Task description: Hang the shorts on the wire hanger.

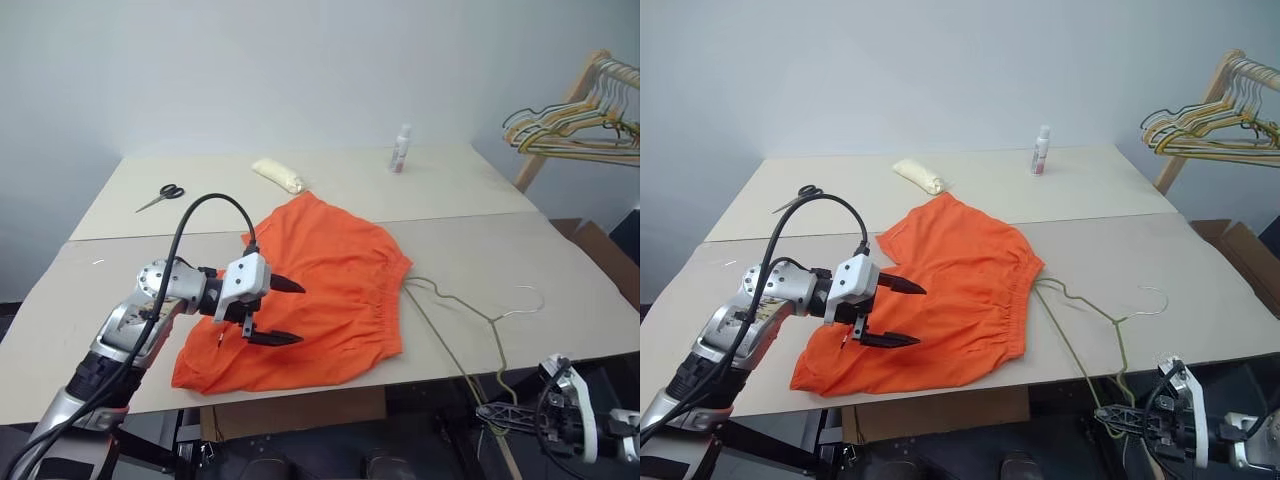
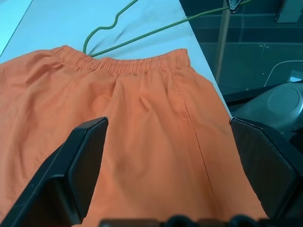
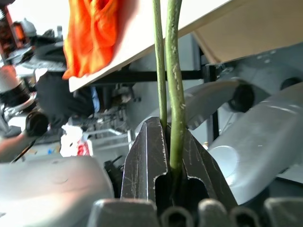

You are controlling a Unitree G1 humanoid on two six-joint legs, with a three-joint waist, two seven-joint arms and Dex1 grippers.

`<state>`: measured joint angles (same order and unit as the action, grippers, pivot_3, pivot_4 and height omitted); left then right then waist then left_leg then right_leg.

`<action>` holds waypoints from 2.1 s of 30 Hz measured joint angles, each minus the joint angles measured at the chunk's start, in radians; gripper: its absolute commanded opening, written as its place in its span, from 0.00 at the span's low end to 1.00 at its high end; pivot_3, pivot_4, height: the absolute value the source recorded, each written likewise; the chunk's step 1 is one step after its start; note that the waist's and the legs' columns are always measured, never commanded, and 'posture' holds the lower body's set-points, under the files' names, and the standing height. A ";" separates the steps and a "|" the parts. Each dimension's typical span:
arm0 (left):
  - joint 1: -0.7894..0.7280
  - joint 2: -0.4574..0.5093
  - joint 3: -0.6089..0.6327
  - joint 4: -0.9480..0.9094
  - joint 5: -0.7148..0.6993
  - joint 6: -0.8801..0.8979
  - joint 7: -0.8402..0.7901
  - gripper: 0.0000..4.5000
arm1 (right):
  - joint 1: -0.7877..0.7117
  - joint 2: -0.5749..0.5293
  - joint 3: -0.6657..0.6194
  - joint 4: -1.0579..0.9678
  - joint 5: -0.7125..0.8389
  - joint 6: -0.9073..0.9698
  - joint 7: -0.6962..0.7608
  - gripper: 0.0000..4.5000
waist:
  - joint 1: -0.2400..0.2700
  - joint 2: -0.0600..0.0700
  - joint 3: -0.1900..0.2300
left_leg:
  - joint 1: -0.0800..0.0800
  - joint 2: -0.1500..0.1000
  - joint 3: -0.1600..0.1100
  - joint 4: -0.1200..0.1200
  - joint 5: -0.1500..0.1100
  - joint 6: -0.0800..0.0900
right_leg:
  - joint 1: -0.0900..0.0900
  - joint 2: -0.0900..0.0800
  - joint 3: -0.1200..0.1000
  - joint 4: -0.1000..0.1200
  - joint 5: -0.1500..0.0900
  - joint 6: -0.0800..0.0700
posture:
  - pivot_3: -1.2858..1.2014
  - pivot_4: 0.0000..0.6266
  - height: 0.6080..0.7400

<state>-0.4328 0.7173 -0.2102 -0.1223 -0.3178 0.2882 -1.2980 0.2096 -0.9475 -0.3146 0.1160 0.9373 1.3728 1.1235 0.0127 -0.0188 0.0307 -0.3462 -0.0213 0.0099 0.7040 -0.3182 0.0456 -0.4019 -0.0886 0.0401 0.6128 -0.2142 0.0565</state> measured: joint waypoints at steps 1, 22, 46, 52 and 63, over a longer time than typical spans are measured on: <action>0.000 0.000 0.000 0.000 0.000 0.000 0.000 0.99 | -0.002 0.000 0.001 0.009 -0.007 -0.006 0.001 0.00 | 0.000 0.000 0.000 | 0.000 0.000 0.000 0.000 0.000 0.000 | 0.000 0.000 0.000 0.000 0.000 0.000 | 0.52 0.00 1.00; 0.001 -0.008 -0.004 0.002 0.006 -0.007 0.016 0.99 | -0.139 -0.015 0.191 0.009 -0.058 -0.060 0.139 0.00 | -0.006 0.002 -0.001 | 0.002 0.000 0.000 0.000 0.000 0.000 | 0.001 0.000 0.000 0.000 0.000 0.000 | 0.53 0.00 1.00; 0.047 -0.012 -0.005 -0.025 0.026 -0.021 0.065 0.99 | -0.739 0.089 0.485 0.558 -0.307 -0.056 0.254 0.00 | 0.013 0.002 -0.002 | -0.003 -0.003 -0.003 0.001 0.000 0.000 | -0.003 -0.003 -0.001 0.001 0.001 0.000 | 0.55 0.00 1.00; 0.057 -0.006 -0.005 -0.045 0.026 -0.018 0.074 0.99 | -0.722 0.118 0.420 0.550 -0.334 -0.130 0.200 0.00 | 0.029 0.003 -0.002 | -0.003 -0.004 -0.003 0.001 0.000 0.000 | -0.003 -0.003 -0.001 0.001 0.003 0.000 | 0.55 0.00 1.00; 0.020 -0.026 -0.005 -0.009 0.052 -0.035 0.094 0.99 | -0.580 0.124 0.281 0.151 -0.391 -0.355 -0.036 0.00 | 0.030 0.003 -0.002 | -0.005 -0.005 -0.004 0.001 0.000 0.000 | -0.004 -0.003 -0.002 0.001 0.003 0.001 | 0.54 0.00 1.00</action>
<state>-0.4128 0.6914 -0.2154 -0.1311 -0.2659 0.2531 -1.2041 -0.3699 -0.8237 -0.0333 0.2674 0.5461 1.0173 1.0871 0.0428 -0.0155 0.0283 -0.3511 -0.0259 0.0063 0.7051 -0.3180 0.0453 -0.4064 -0.0920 0.0383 0.6142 -0.2115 0.0571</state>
